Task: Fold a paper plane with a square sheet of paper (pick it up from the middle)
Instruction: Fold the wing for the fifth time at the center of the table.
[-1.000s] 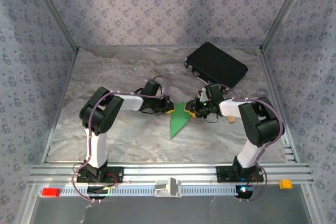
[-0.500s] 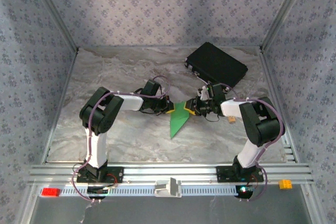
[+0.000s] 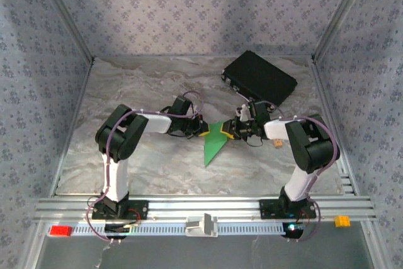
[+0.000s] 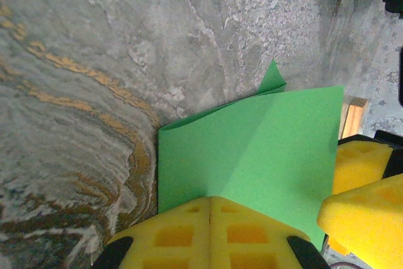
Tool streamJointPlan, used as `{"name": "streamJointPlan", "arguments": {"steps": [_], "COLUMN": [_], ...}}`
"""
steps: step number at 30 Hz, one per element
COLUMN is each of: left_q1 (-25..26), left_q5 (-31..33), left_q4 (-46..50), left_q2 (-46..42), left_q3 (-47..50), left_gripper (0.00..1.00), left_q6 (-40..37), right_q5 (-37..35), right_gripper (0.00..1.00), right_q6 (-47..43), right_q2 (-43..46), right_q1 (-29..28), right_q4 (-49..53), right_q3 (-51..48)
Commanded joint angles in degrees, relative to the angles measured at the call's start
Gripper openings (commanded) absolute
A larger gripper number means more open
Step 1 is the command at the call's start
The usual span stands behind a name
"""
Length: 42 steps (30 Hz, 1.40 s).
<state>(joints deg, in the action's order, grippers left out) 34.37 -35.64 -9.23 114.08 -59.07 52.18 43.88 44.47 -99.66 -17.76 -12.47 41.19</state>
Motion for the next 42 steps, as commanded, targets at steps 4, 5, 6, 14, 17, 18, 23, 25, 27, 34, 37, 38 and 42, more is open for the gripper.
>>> {"name": "streamJointPlan", "arguments": {"steps": [4,5,6,14,17,18,23,25,27,34,37,38,42], "left_q1": [-0.42,-0.44,-0.41,0.18,1.24,1.84,6.56,9.34,12.72,21.38,23.62,24.25,26.28], "left_q5": [0.00,-0.04,-0.14,4.36,7.50,8.74,16.49,20.53,25.01,40.47,44.08,44.73,46.74], "left_q4": [0.84,0.73,0.75,4.69,8.26,9.16,14.09,16.14,17.98,22.89,23.89,24.23,25.30], "left_q2": [0.51,-0.08,-0.74,-10.08,-13.54,-14.59,-18.88,-19.92,-20.39,-19.24,-17.84,-17.23,-14.65], "left_q3": [1.03,0.89,0.81,0.99,1.52,1.84,3.51,3.86,4.06,2.29,0.93,0.42,-1.59], "left_gripper": [0.00,0.01,0.02,0.34,0.37,0.37,0.38,0.40,0.42,0.49,0.50,0.50,0.49], "left_q6": [0.51,0.38,0.17,-4.53,-8.31,-9.50,-15.99,-18.78,-21.38,-26.77,-28.30,-28.80,-29.68], "right_q5": [1.73,1.74,1.74,-3.06,-6.66,-7.92,-14.22,-15.81,-17.26,-17.40,-17.52,-17.64,-17.77], "right_gripper": [0.15,0.13,0.11,0.03,0.02,0.01,0.01,0.00,0.00,0.00,0.00,0.00,0.00], "right_q6": [0.10,0.70,1.40,9.46,13.85,15.61,22.51,23.99,25.35,26.19,26.39,26.54,26.55], "right_q2": [-1.00,-0.91,-0.75,3.35,5.40,6.09,9.89,10.90,11.95,12.03,11.85,11.82,11.94], "right_q1": [0.27,0.27,0.24,-0.50,-0.88,-0.99,-2.08,-2.60,-3.04,-3.81,-4.04,-4.11,-4.14], "right_q4": [-0.42,-1.02,-1.68,-4.37,-4.54,-5.30,-6.89,-6.51,-5.59,-3.97,-3.97,-3.89,-3.77], "right_q3": [0.66,0.39,0.17,-2.10,-3.41,-4.12,-7.23,-7.61,-7.83,-6.76,-6.64,-6.61,-6.48]}}
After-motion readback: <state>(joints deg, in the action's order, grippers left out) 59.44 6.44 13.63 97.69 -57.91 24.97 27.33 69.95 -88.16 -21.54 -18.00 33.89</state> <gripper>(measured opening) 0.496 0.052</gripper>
